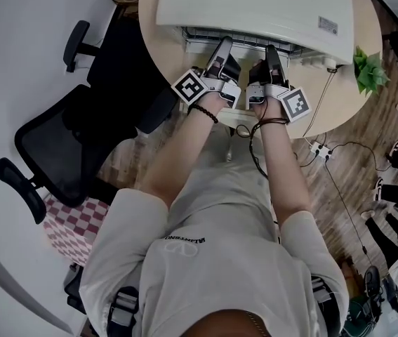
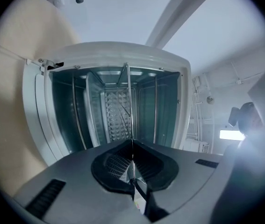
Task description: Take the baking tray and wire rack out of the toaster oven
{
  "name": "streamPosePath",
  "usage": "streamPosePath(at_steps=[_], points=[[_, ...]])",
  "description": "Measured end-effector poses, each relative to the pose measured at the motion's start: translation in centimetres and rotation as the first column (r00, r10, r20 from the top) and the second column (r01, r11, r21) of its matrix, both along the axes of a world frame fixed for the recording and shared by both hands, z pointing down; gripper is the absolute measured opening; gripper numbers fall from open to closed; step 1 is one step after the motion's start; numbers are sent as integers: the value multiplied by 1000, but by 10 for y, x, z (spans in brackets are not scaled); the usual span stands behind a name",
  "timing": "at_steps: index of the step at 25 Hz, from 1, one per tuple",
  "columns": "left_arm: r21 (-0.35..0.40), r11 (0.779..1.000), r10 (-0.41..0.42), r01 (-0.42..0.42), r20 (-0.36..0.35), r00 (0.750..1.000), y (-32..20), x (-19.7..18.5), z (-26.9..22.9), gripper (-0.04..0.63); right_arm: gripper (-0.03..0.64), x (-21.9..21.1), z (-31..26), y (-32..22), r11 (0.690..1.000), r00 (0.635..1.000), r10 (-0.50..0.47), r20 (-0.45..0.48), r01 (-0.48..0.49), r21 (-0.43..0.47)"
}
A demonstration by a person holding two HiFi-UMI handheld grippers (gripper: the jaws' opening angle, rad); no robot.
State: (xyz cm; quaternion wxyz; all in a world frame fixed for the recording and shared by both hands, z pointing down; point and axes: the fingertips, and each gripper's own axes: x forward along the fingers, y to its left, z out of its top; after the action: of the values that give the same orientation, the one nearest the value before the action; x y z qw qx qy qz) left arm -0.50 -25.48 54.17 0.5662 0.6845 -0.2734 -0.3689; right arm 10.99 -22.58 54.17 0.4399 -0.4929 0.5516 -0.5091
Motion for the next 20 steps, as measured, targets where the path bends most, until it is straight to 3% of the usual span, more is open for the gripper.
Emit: streamPosePath(at_steps=[20], points=[[-17, 999, -34, 34, 3, 999, 75, -16, 1, 3, 9, -16, 2, 74, 996, 997, -75, 4, 75, -42]])
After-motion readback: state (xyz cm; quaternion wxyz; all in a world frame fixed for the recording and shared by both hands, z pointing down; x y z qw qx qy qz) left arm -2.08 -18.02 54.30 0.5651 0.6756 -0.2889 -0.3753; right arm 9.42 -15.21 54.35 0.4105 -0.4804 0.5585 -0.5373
